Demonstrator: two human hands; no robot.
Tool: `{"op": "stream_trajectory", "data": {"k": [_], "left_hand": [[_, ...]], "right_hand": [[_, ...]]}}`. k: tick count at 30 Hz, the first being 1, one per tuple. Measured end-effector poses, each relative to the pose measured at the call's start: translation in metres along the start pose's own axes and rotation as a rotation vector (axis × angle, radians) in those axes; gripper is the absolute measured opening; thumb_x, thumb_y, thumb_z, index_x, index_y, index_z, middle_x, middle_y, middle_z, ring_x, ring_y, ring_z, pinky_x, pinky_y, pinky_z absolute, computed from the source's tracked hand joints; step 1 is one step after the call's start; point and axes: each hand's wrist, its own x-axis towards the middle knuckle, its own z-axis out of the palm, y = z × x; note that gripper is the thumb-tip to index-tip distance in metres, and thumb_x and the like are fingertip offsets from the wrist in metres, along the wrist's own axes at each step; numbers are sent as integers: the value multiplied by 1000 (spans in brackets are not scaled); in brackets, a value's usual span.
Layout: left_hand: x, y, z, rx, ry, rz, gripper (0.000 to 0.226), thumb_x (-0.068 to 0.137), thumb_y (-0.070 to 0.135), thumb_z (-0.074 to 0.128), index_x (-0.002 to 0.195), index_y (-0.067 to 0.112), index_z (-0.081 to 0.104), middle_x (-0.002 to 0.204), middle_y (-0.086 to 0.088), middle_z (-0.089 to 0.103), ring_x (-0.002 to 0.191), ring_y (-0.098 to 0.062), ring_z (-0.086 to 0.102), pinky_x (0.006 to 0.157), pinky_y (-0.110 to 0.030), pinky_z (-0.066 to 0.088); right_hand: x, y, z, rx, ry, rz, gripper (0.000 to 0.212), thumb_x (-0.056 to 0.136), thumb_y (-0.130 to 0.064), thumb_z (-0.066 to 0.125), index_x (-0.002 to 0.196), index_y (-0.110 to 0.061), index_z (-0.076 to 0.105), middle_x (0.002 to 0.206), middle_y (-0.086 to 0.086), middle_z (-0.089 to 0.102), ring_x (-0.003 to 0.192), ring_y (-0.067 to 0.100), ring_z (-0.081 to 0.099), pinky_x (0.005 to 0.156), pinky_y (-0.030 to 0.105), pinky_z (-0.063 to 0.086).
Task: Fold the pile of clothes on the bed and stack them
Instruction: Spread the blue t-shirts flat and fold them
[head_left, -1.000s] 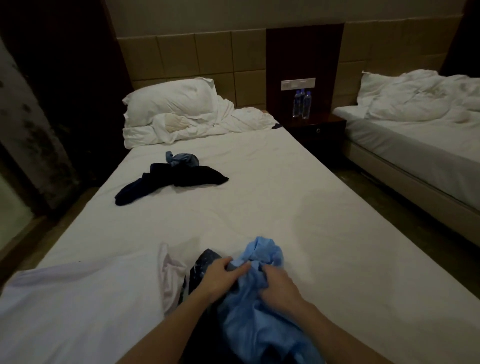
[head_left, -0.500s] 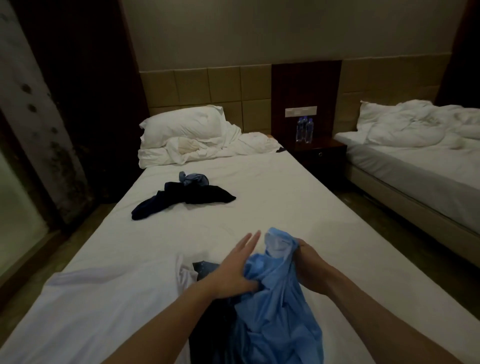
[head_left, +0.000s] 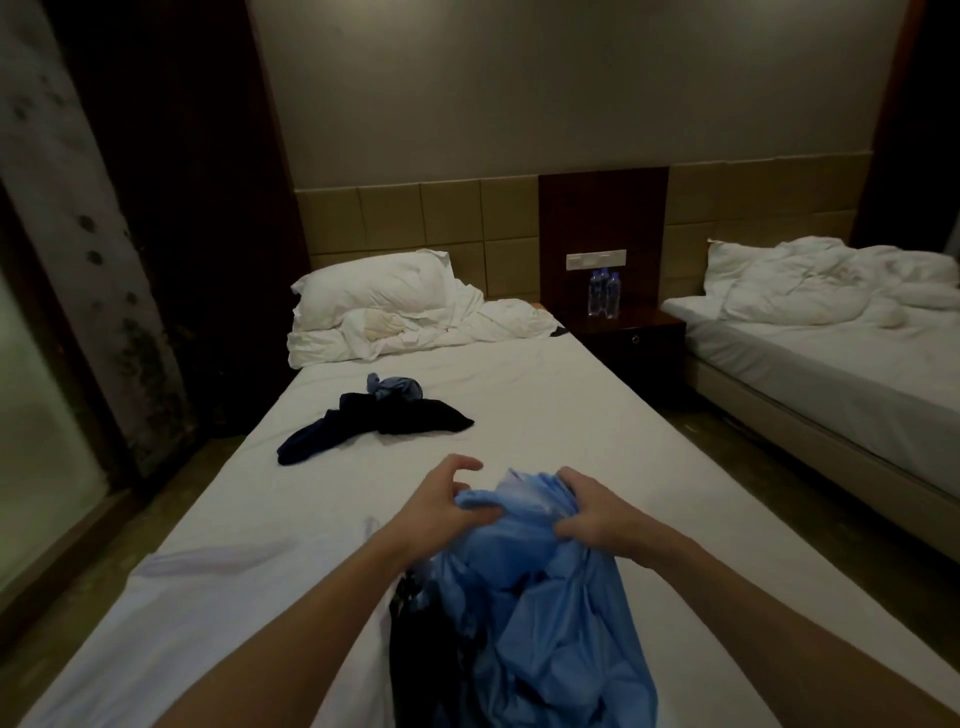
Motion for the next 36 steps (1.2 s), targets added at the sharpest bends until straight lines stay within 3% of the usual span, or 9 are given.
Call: {"op": "stream_trajectory", "data": {"k": [4, 7, 10, 15, 17, 22, 26, 31, 36], "left_hand": [[-17, 8, -30, 136, 62, -22, 12, 86, -1, 65, 86, 11, 69, 80, 0, 67, 75, -9, 59, 65, -20, 47], [-34, 14, -45, 108, 189, -101, 27, 80, -9, 57, 71, 13, 43, 67, -1, 41, 62, -12, 36, 55, -26, 28], [-50, 23, -51, 37, 227, -121, 34, 74, -13, 54, 72, 15, 35, 70, -5, 34, 65, -14, 31, 57, -31, 23], [-73, 42, -44, -9, 72, -72, 3, 88, 13, 62, 89, 15, 60, 80, 4, 61, 73, -10, 57, 67, -23, 44], [-80, 50, -45, -22, 28, -4, 22, 96, 29, 64, 76, 20, 64, 73, 7, 61, 71, -7, 58, 65, -20, 43], [-92, 82, -66, -40, 411, 114, 46, 99, 48, 50, 90, 4, 61, 82, 0, 59, 76, -11, 53, 67, -27, 39], [-98, 105, -80, -55, 560, 109, 42, 102, 52, 39, 106, 15, 58, 99, -3, 61, 93, -18, 57, 84, -39, 48], [-114, 121, -88, -8, 683, 164, 36, 103, 48, 39, 102, 16, 55, 94, -2, 57, 88, -16, 54, 75, -33, 43], [-128, 137, -100, 77, 794, 280, 27, 101, 39, 49, 88, 16, 52, 81, 0, 51, 76, -13, 50, 66, -28, 38]], "right_hand": [[-10, 1, -16, -307, 2, -30, 22, 79, -4, 60, 97, -17, 64, 106, 5, 66, 97, 21, 62, 83, 34, 53], [-18, -5, -24, -439, 186, 35, 34, 83, 5, 55, 111, -6, 70, 111, 8, 67, 105, 25, 63, 87, 30, 51], [-23, -18, -29, -250, 350, 71, 31, 84, 6, 50, 97, -10, 74, 97, 10, 71, 89, 24, 66, 72, 32, 56], [-36, -59, -42, -23, 381, 33, 26, 95, -8, 50, 71, -12, 60, 75, 6, 59, 77, 25, 57, 61, 32, 37], [-43, -73, -49, -35, 341, -29, 22, 96, -27, 57, 86, -9, 64, 85, 7, 63, 83, 24, 61, 65, 32, 39], [-71, -81, -66, -477, 80, -142, 61, 77, -42, 80, 124, -28, 45, 116, -5, 45, 105, 13, 50, 86, 28, 45], [-76, -79, -62, -696, 116, -270, 29, 91, -15, 66, 113, -28, 52, 112, -5, 44, 103, 15, 45, 89, 27, 41], [-92, -101, -64, -214, 385, -156, 10, 93, -16, 65, 88, -8, 68, 91, 11, 67, 86, 26, 66, 68, 37, 59], [-126, -144, -83, 442, 241, -94, 33, 93, -36, 65, 102, -4, 68, 96, 16, 71, 81, 25, 69, 72, 35, 53]]}}
